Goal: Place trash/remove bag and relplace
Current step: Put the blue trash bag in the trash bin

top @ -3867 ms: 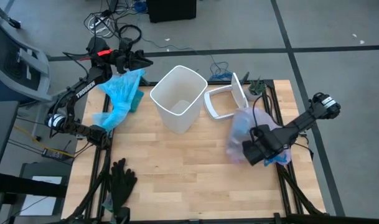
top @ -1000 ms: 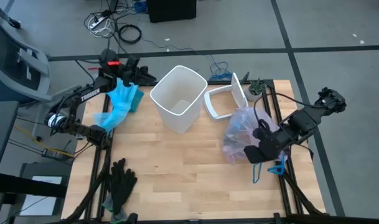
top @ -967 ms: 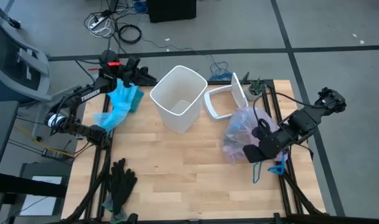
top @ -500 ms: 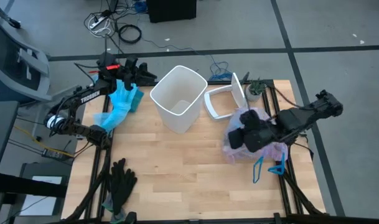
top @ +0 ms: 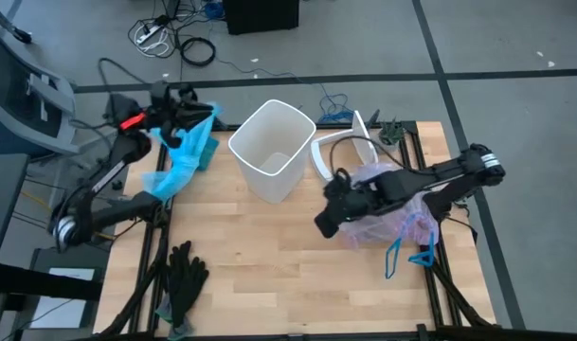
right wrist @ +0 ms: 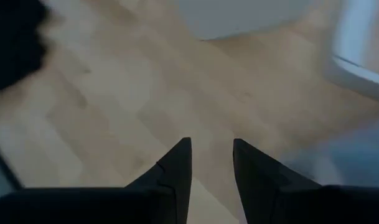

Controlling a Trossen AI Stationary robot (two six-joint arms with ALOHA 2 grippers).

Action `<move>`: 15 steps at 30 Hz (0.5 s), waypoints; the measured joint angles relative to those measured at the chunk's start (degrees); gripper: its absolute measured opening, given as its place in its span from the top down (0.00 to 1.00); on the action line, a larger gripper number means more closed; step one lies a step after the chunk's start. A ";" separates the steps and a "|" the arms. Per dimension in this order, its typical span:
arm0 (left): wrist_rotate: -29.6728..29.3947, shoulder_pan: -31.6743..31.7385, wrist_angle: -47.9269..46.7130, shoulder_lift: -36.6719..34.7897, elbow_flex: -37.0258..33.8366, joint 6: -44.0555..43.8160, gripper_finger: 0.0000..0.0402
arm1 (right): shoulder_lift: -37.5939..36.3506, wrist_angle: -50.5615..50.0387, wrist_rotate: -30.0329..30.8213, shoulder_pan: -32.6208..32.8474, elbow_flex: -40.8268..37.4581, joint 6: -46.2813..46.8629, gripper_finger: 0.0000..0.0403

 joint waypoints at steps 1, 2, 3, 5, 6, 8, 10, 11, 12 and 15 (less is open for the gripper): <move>-0.86 0.00 -2.72 -2.05 0.04 1.50 0.81 | 0.64 2.27 -1.23 -0.77 0.00 -2.32 0.74; -1.96 0.00 -5.94 -4.13 0.06 3.31 0.83 | 1.20 4.47 -2.42 -1.58 0.00 -4.66 0.75; -3.03 0.00 -9.58 -6.35 0.06 5.17 0.84 | 1.79 6.86 -3.32 -2.38 0.00 -6.95 0.75; -5.40 0.00 -18.34 -10.31 0.44 9.25 0.87 | 2.74 11.14 -4.69 -4.10 0.00 -10.83 0.75; -6.86 0.00 -23.48 -12.12 1.09 11.82 0.88 | 3.20 12.95 -5.51 -5.05 0.00 -12.54 0.75; -10.57 0.00 -35.81 -15.53 3.26 17.89 0.90 | 4.07 16.34 -7.56 -6.90 0.00 -15.34 0.75; -15.45 0.00 -48.77 -18.30 6.86 24.70 0.91 | 4.97 18.52 -10.27 -8.89 0.00 -17.66 0.75; -18.18 0.00 -55.26 -19.36 9.16 27.89 0.92 | 5.43 19.46 -11.73 -9.75 0.00 -18.61 0.75; -21.33 0.00 -61.85 -20.20 11.56 30.87 0.93 | 5.75 19.97 -13.20 -10.61 0.00 -19.46 0.75; -31.22 0.00 -79.77 -21.50 19.54 37.08 0.95 | 6.54 19.54 -17.06 -12.57 0.00 -21.09 0.75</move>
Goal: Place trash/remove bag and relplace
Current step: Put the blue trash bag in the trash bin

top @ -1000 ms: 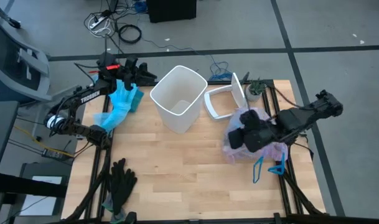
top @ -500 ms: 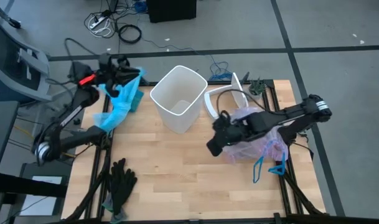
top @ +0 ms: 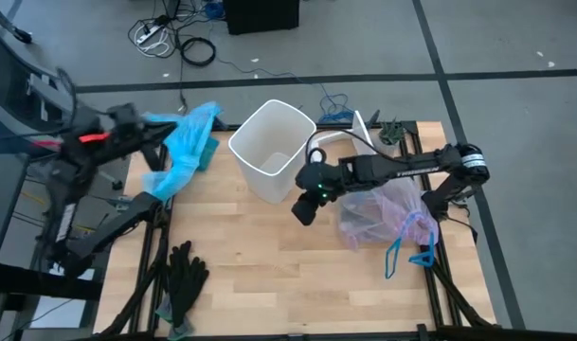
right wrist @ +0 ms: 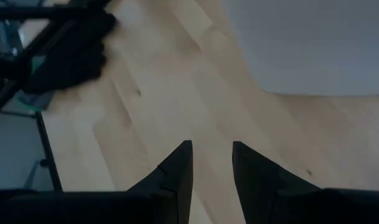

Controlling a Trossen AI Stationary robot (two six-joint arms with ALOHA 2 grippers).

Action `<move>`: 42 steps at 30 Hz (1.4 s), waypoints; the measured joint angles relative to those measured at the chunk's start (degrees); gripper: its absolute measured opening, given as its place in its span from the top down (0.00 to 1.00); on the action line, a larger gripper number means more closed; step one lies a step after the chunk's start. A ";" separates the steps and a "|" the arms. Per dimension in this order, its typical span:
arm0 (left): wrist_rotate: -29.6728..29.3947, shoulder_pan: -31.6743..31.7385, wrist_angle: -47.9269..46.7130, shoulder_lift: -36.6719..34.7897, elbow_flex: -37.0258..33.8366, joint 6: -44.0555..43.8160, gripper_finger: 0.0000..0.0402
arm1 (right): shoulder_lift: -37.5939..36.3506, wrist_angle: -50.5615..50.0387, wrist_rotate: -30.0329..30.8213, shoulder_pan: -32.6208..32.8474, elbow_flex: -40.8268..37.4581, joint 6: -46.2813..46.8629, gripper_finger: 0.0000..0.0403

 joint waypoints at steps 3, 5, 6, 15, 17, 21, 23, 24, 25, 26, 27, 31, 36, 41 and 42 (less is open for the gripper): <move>-9.66 0.00 -14.95 -0.09 8.18 2.10 0.97 | -0.06 -1.66 -1.53 -0.92 0.00 -1.63 0.75; -15.45 0.00 -22.64 -0.05 12.67 1.89 0.99 | -0.20 -3.36 -1.59 -1.20 0.00 -3.03 0.75; -18.30 0.04 -26.17 -0.07 14.70 0.73 0.99 | -0.35 -4.19 -1.60 -1.32 -0.02 -3.79 0.75; -29.87 1.89 -47.44 -0.47 18.45 -8.91 0.99 | -0.58 -15.80 -1.46 -1.36 -0.02 -5.42 0.75; -29.89 3.50 -47.83 -0.45 17.55 -8.98 0.99 | -0.58 -17.25 -1.39 -1.13 -0.02 -5.68 0.75; -29.15 6.23 -43.41 -0.37 14.42 -8.46 0.99 | -0.58 -17.67 -1.27 -1.02 -0.02 -7.64 0.75; -27.77 6.60 -38.38 -0.40 11.64 -10.04 0.98 | -0.58 -17.72 -1.29 -1.02 -0.02 -8.57 0.75; -27.07 6.58 -35.31 -0.40 10.21 -11.67 0.97 | -0.58 -17.72 -1.28 -1.02 -0.02 -8.95 0.75; -26.18 6.51 -32.05 -0.40 8.79 -13.18 0.97 | -0.58 -17.70 -1.27 -1.02 -0.02 -9.23 0.75; -25.51 6.47 -28.94 -0.40 7.31 -14.57 0.96 | -0.58 -17.69 -1.27 -1.04 -0.02 -9.53 0.75; -24.78 6.49 -26.14 -0.40 5.75 -15.76 0.96 | -0.58 -17.69 -1.24 -1.04 -0.02 -9.75 0.75; -21.87 6.49 -14.27 -0.38 -1.10 -17.63 0.96 | -0.58 -17.61 -1.18 -1.04 -0.02 -10.07 0.75; -16.40 6.49 -0.09 -0.33 -9.63 -21.76 0.95 | -0.58 -17.45 -1.05 -1.02 -0.02 -10.07 0.75; -12.26 6.49 7.40 1.07 -14.85 -27.92 0.93 | -0.58 -17.24 -1.07 -1.04 -0.02 -10.03 0.75; -11.60 6.49 7.30 1.59 -15.22 -27.86 0.92 | -0.58 -16.92 -1.07 -1.04 -0.02 -10.03 0.75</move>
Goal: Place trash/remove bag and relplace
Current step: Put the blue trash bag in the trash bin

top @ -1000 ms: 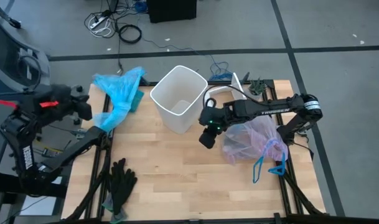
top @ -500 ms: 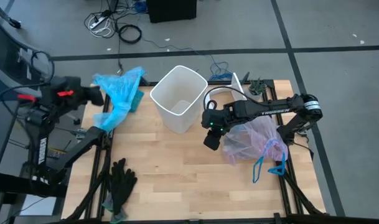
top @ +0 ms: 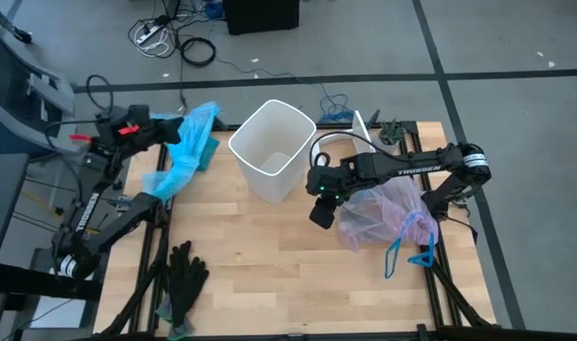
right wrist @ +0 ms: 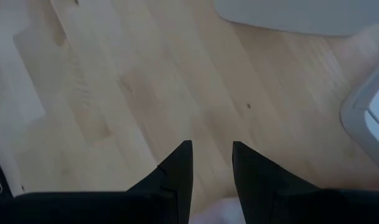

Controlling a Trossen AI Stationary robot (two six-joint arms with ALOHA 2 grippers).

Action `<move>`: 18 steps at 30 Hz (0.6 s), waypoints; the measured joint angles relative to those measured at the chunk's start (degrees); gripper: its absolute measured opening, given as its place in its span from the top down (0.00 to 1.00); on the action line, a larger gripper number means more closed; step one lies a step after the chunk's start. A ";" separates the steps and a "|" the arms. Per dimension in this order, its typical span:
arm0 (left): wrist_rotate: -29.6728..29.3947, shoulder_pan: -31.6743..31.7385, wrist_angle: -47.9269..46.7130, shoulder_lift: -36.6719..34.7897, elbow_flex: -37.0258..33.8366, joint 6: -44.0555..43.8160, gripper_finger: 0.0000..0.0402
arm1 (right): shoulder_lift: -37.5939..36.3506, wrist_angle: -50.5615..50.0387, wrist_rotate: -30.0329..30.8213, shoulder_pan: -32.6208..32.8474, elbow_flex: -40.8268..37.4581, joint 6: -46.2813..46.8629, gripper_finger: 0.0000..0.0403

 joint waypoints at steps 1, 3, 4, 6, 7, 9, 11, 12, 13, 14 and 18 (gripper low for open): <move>0.60 0.00 0.02 0.60 -0.31 0.01 0.90 | 0.00 0.38 0.00 0.00 -0.01 0.00 0.75; 1.28 0.00 -0.18 2.20 -0.62 -0.08 0.85 | 0.00 1.32 -0.01 0.02 -0.02 0.00 0.75; 1.68 0.00 -0.22 3.08 -0.62 -0.20 0.82 | 0.00 1.71 -0.02 0.01 -0.02 0.00 0.75; 2.07 0.00 0.13 4.68 -0.62 -0.24 0.75 | 0.00 1.83 -0.02 0.02 -0.02 0.00 0.75; 2.14 0.00 0.19 5.40 -0.62 -0.24 0.72 | 0.00 1.82 -0.02 0.00 -0.02 0.00 0.75; 2.49 0.00 0.93 6.79 -0.62 -0.07 0.65 | 0.00 1.83 -0.02 0.00 -0.02 0.00 0.75; 2.67 0.00 2.07 8.04 -0.62 2.06 0.60 | 0.00 1.83 0.44 -0.02 -0.02 0.00 0.75; 2.67 0.00 2.49 8.56 -0.62 3.11 0.58 | 0.00 1.81 0.97 -0.02 -0.02 0.03 0.75; 2.65 0.00 3.14 9.07 -0.62 3.55 0.56 | 0.00 1.81 1.45 -0.02 -0.02 0.03 0.75; 2.62 0.00 3.85 9.59 -0.62 3.70 0.55 | 0.00 1.83 1.95 -0.02 -0.02 0.03 0.75; -1.21 -0.01 0.05 12.89 0.41 4.79 0.54 | 0.00 1.82 3.23 -0.02 -0.02 0.05 0.75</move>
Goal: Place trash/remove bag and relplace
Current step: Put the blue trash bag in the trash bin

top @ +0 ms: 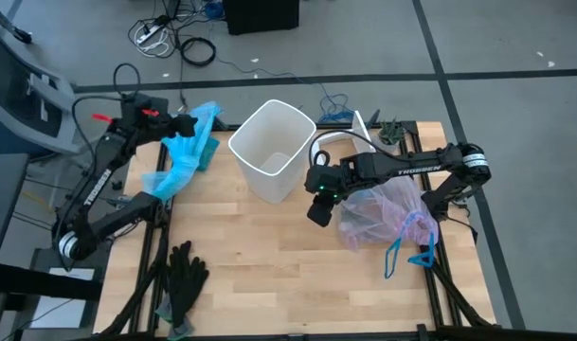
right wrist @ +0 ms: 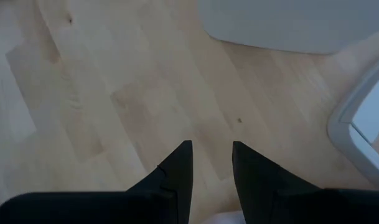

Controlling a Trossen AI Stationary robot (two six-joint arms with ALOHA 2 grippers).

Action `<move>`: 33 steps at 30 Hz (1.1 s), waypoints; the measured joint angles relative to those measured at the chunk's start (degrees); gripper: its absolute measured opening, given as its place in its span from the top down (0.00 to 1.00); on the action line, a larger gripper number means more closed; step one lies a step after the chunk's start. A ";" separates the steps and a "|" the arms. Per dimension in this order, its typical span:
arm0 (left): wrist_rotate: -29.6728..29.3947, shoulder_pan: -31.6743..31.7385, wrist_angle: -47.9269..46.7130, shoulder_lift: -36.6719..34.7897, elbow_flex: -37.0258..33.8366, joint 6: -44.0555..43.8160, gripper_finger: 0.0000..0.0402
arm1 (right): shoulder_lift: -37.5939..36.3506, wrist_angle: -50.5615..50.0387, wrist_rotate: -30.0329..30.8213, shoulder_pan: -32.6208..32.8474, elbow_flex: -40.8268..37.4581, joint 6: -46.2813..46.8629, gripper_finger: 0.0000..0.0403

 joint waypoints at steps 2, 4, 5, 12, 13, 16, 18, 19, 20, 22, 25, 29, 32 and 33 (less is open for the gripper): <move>-2.25 -0.16 -3.55 2.22 0.79 1.30 0.54 | 0.00 0.01 0.00 -0.04 0.00 0.00 0.75; -4.53 -0.96 -5.76 4.54 1.93 1.54 0.54 | 0.00 0.01 0.00 -0.09 -0.01 -0.02 0.75; -5.76 -1.66 -6.56 5.62 2.63 1.55 0.54 | 0.00 0.01 0.02 -0.09 -0.02 -0.02 0.75; -19.10 -8.03 -15.22 13.96 9.69 3.11 0.56 | 0.00 0.23 0.05 -0.13 -0.02 0.11 0.75; -21.33 -9.04 -16.73 15.24 11.02 3.49 0.57 | 0.00 0.24 0.07 -0.13 -0.02 0.10 0.75; -27.02 -11.70 -21.90 19.25 14.67 4.85 0.60 | 0.00 0.25 0.07 -0.13 -0.02 0.09 0.75; -29.72 -12.72 -25.87 21.96 17.19 6.47 0.61 | 0.00 0.25 0.09 -0.13 -0.02 0.11 0.75; -31.16 -13.07 -28.22 23.37 18.34 7.28 0.61 | 0.00 0.25 0.09 -0.13 -0.02 0.11 0.75; -32.86 -13.36 -30.58 24.78 19.30 7.77 0.61 | 0.00 0.25 0.09 -0.13 -0.02 0.11 0.75; -35.79 -13.77 -34.74 27.53 20.62 8.87 0.61 | 0.00 0.27 0.11 -0.13 -0.02 0.11 0.75; -36.84 -14.18 -37.32 30.69 21.11 9.01 0.61 | 0.00 0.32 0.13 -0.13 -0.02 0.11 0.75; -36.86 -14.23 -37.48 33.33 20.72 8.98 0.61 | 0.00 0.69 0.22 -0.10 -0.02 0.11 0.75; -36.86 -14.22 -37.24 34.75 20.71 8.73 0.61 | 0.00 1.35 0.22 0.11 -0.02 0.09 0.75; -36.86 -14.20 -37.30 35.30 20.71 8.71 0.61 | 0.00 1.58 0.22 0.22 -0.02 0.09 0.75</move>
